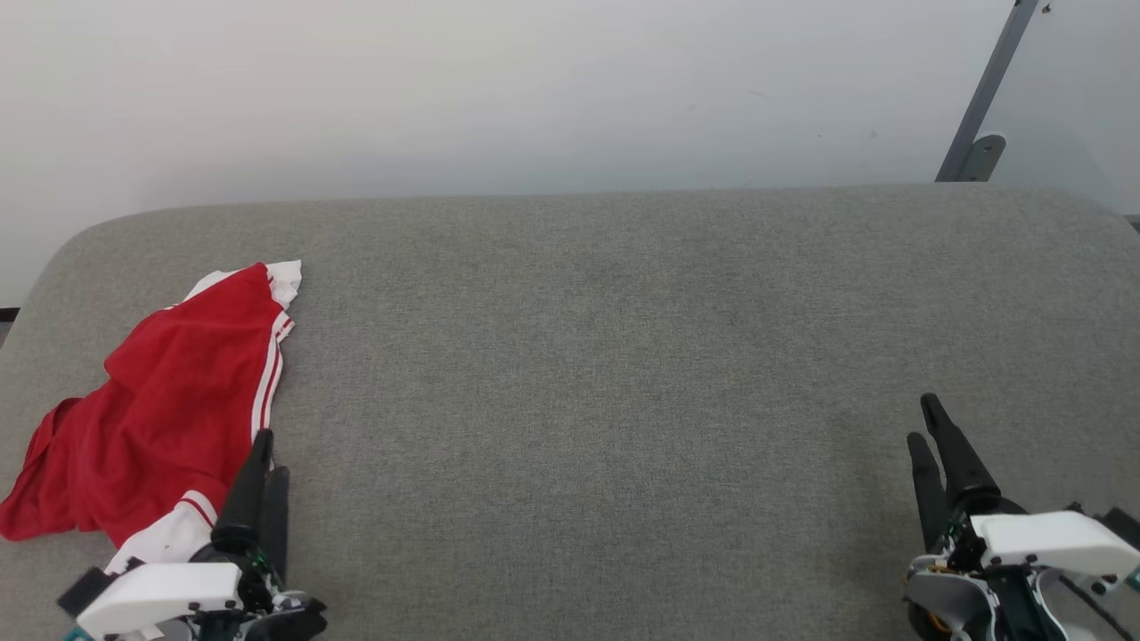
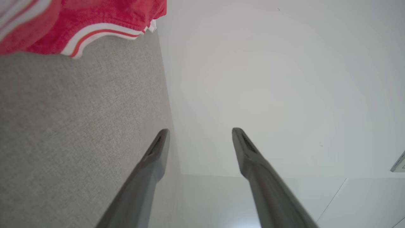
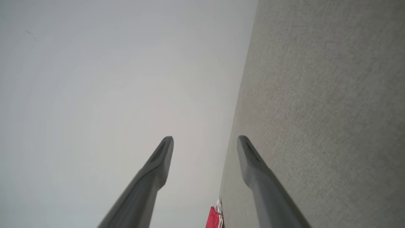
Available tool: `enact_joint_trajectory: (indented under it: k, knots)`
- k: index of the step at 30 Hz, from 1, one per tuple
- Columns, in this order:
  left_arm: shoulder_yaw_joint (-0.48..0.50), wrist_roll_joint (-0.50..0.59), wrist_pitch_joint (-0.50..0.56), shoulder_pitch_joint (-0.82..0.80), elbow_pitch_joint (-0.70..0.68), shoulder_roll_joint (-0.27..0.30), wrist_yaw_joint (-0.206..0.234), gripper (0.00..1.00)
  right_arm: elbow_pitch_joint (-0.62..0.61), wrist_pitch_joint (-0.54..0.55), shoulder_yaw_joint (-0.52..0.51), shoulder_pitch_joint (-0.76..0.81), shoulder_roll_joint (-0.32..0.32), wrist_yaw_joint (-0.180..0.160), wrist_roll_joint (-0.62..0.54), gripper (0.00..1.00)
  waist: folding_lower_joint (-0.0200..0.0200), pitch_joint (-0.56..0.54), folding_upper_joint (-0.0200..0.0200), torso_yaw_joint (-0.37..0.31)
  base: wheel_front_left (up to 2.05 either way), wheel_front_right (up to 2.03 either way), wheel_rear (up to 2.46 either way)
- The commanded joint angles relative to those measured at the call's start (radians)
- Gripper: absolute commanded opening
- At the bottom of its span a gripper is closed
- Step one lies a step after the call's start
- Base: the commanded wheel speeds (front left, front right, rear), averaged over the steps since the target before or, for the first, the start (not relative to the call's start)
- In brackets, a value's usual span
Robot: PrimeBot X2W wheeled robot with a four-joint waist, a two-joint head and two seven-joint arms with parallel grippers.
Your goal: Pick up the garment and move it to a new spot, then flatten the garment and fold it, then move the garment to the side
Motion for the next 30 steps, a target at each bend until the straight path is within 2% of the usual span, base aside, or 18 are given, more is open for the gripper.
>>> enact_joint_trajectory:
  k: [1,7,19,30]
  knots:
    - [-0.003,0.037,-0.019,-0.036,-0.021,0.025,0.000,1.00,-0.007,-0.019,0.014,-0.047,-0.017,0.001,-0.033,1.00,0.0000,0.001,0.0000,0.001,0.00,0.00,0.00]
    - [-0.034,0.144,-0.059,-0.044,-0.009,0.063,0.000,1.00,0.010,-0.057,0.059,-0.078,-0.050,0.001,-0.134,1.00,0.0000,0.002,0.0000,0.003,0.00,0.00,0.00]
    - [-0.020,0.396,-0.105,-0.038,-0.036,0.089,0.000,1.00,0.033,-0.106,0.094,-0.123,-0.083,0.001,-0.379,1.00,0.0000,0.006,0.0000,0.006,0.00,0.00,0.00]
    - [-0.025,0.654,-0.147,-0.037,-0.030,0.103,0.001,1.00,0.056,-0.147,0.103,-0.153,-0.097,0.002,-0.669,1.00,0.0000,0.010,0.0000,0.009,0.00,0.00,0.00]
